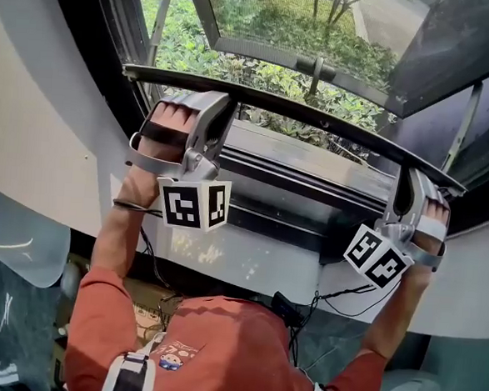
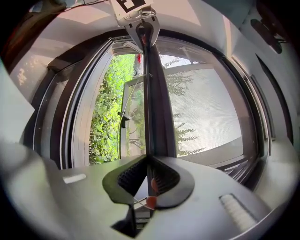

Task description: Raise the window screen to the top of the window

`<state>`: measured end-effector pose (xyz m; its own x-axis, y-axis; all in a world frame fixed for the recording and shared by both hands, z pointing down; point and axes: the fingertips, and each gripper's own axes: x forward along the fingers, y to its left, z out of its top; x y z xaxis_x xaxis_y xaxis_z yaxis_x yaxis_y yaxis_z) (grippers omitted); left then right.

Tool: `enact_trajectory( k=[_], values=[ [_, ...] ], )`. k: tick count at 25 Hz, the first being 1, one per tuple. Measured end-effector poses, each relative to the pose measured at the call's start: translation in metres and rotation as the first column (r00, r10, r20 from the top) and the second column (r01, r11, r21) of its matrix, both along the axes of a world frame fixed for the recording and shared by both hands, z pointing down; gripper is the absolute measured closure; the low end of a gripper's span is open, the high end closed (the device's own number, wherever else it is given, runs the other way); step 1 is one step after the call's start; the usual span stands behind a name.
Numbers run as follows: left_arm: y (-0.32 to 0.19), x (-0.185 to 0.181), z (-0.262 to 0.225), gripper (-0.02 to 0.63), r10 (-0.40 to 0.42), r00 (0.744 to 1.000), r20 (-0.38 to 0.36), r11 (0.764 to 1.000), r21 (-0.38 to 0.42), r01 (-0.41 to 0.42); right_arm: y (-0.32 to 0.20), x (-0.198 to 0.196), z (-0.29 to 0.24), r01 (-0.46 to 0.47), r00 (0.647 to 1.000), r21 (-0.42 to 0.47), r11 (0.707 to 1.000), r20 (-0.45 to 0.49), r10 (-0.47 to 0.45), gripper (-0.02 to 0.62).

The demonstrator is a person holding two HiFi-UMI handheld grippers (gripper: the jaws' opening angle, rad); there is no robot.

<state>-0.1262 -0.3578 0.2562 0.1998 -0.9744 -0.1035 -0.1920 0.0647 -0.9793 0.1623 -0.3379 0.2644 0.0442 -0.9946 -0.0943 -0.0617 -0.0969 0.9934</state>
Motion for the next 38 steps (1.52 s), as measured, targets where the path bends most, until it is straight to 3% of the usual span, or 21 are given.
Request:
enact_trajectory(
  k=[17,30,38],
  values=[
    [-0.003,-0.001,-0.084,0.555,-0.017,0.999,0.033,0.988,0.152,0.012,-0.004,-0.001,-0.086,0.007,1.0,0.151,0.989,-0.029,-0.003,0.545],
    [0.0,0.001,-0.121,0.552,-0.053,0.997,0.057,0.959,0.282,0.035,-0.004,0.001,-0.123,0.006,0.999,0.268,0.963,-0.053,0.008,0.538],
    [-0.003,0.001,-0.157,0.551,-0.057,0.996,0.07,0.952,0.304,0.033,-0.006,0.0,-0.16,0.009,0.998,0.294,0.956,-0.058,0.009,0.535]
  ],
)
